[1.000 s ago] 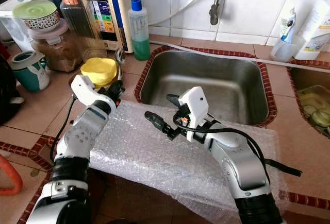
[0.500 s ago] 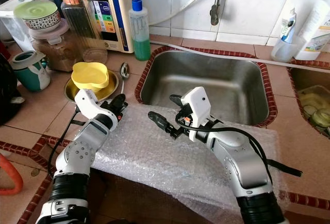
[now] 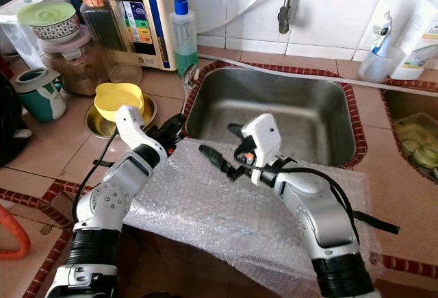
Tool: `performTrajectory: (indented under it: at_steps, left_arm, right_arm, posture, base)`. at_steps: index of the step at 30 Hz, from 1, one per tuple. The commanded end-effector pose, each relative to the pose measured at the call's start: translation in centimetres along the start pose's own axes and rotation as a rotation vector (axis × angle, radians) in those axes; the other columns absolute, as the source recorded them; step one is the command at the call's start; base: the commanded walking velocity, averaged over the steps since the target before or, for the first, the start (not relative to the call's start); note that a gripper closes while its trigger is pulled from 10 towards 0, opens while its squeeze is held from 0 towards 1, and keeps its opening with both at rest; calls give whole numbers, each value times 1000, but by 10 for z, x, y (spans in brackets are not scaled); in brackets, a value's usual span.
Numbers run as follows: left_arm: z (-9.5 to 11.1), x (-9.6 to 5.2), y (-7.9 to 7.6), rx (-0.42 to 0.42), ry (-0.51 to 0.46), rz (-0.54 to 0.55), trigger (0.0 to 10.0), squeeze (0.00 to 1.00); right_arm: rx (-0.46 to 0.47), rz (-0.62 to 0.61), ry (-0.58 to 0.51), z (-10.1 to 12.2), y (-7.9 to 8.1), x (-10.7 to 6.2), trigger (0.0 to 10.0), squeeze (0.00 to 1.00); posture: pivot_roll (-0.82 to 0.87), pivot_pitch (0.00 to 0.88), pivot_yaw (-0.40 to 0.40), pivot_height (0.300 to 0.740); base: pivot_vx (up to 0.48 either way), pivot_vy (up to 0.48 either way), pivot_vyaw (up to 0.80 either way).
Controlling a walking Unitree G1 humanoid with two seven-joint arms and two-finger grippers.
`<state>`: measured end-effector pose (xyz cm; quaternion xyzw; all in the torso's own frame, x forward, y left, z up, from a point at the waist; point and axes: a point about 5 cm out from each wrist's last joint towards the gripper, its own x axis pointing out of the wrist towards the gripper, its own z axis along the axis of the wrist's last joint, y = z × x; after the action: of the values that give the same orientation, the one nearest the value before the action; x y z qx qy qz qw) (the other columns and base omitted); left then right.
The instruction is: Kitchen organization
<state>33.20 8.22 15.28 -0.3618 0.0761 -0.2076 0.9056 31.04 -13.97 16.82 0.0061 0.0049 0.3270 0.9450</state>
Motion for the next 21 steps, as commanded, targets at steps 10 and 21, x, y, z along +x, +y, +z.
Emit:
performTrajectory:
  at_steps: [10,21]
  left_arm:
    - [4,-4,-22,57,33,-222,0,0]
    - [-8,-5,-44,60,100,-350,10000,0]
  right_arm:
    - [503,-186,-315,41,-35,14,10000,0]
    - [582,-69,-251,35,-13,34,10000,0]
  posture:
    - [70,37,45,740]
    - [69,36,38,740]
  base:
    - [0,0,0]
    - [0,0,0]
